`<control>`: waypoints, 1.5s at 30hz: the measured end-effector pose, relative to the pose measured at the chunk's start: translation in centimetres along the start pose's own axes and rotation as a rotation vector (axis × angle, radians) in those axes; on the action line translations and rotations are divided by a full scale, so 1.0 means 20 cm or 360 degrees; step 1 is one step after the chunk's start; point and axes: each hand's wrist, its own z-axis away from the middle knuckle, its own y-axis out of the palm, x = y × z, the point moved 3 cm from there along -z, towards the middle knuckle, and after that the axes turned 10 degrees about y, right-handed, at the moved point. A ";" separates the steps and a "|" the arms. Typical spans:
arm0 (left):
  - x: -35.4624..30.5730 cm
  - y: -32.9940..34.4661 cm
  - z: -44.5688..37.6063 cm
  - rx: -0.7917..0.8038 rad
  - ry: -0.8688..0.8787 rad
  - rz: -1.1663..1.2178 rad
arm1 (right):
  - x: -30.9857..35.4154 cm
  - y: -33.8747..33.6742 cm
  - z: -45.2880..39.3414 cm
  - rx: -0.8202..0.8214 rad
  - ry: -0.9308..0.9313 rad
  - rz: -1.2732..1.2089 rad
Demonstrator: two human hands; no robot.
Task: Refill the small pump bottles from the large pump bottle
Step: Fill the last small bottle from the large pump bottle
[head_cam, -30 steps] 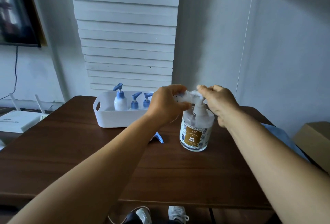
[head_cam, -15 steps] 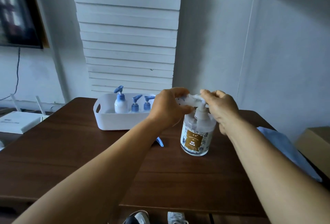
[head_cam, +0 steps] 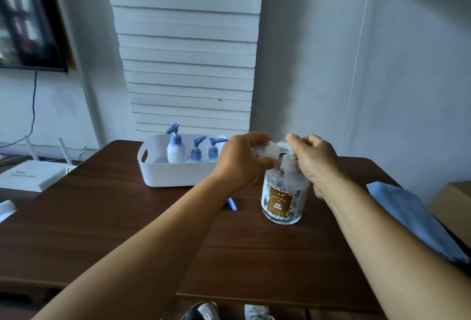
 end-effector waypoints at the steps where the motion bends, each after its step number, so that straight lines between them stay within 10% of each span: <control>1: 0.00 -0.01 0.00 -0.0004 0.0003 0.0019 | 0.03 -0.01 0.00 -0.0004 -0.0023 0.0031; 45: -0.01 -0.01 0.00 0.0007 0.0009 0.0021 | 0.01 -0.01 -0.01 0.0019 -0.0073 0.0035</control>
